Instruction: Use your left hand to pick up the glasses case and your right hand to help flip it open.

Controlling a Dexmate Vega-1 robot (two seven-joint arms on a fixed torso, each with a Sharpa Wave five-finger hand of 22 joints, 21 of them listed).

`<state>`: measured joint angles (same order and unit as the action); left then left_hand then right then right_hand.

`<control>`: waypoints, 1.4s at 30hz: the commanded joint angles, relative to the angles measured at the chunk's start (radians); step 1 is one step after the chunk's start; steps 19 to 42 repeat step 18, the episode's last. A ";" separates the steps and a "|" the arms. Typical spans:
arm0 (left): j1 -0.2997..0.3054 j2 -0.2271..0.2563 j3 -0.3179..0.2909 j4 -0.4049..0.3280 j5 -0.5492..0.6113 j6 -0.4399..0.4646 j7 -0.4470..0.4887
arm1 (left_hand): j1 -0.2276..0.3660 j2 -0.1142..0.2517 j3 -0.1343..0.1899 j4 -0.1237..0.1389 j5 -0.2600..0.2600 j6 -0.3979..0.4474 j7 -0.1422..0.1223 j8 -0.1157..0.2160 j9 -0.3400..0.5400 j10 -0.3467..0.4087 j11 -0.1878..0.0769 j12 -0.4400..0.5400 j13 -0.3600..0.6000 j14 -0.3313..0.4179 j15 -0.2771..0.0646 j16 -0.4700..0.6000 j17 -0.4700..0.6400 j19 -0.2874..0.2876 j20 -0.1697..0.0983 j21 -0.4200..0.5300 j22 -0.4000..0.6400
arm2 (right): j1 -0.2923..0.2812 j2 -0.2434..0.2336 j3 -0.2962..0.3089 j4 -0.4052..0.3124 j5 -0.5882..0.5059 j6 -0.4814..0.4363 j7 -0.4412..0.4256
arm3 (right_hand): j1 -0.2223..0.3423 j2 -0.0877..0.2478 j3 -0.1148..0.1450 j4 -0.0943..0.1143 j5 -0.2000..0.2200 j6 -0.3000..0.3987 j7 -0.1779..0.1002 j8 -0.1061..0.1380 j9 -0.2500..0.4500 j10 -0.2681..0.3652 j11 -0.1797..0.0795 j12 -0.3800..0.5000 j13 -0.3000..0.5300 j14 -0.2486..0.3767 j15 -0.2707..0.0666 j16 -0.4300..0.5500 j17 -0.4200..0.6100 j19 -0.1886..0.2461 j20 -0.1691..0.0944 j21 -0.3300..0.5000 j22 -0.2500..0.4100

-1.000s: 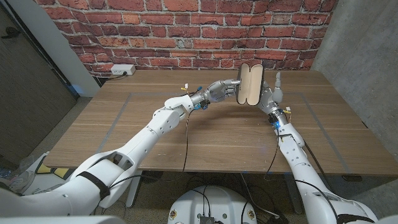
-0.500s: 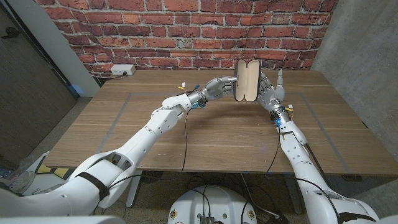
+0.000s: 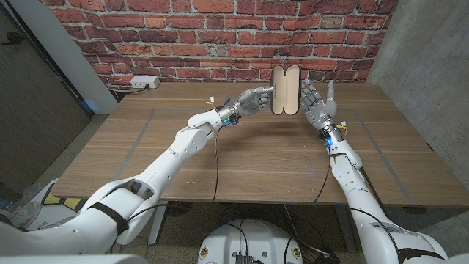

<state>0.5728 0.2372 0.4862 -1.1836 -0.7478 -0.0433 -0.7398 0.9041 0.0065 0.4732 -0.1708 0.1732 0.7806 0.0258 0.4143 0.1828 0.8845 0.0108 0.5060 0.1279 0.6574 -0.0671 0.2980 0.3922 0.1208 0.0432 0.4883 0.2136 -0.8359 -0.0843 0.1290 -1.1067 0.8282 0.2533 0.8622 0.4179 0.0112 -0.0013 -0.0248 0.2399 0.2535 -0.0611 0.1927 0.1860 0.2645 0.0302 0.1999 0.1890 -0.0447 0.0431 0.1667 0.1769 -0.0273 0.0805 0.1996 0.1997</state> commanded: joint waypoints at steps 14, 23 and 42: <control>0.001 0.029 -0.049 0.084 -0.077 0.013 -0.086 | 0.159 0.161 0.036 0.038 0.006 0.320 0.003 0.002 0.066 0.110 -0.104 0.004 0.237 0.006 -0.163 -0.007 0.008 -0.006 -0.002 0.009 0.002 | -0.115 0.006 -0.027 -0.209 -0.082 0.006 -0.215 | -0.005 0.012 -0.011 0.000 -0.008 0.023 0.003 0.008 0.003 0.025 0.003 0.017 0.001 0.040 -0.005 0.022 -0.001 0.029 0.011 0.019 0.002; 0.008 0.036 -0.056 0.108 -0.083 0.025 -0.076 | 0.159 0.161 0.035 0.038 0.006 0.319 0.006 0.001 0.066 0.109 -0.104 0.004 0.237 0.007 -0.162 -0.008 0.009 -0.006 -0.001 0.009 0.002 | -0.132 0.023 -0.033 -0.227 -0.079 0.009 -0.233 | -0.005 0.012 -0.012 -0.001 -0.008 0.010 0.007 0.002 0.003 0.019 0.003 0.015 0.001 0.038 -0.005 0.020 -0.001 0.031 0.011 0.020 0.002; 0.008 0.036 -0.056 0.108 -0.083 0.025 -0.076 | 0.159 0.161 0.035 0.038 0.006 0.319 0.006 0.001 0.066 0.109 -0.104 0.004 0.237 0.007 -0.162 -0.008 0.009 -0.006 -0.001 0.009 0.002 | -0.132 0.023 -0.033 -0.227 -0.079 0.009 -0.233 | -0.005 0.012 -0.012 -0.001 -0.008 0.010 0.007 0.002 0.003 0.019 0.003 0.015 0.001 0.038 -0.005 0.020 -0.001 0.031 0.011 0.020 0.002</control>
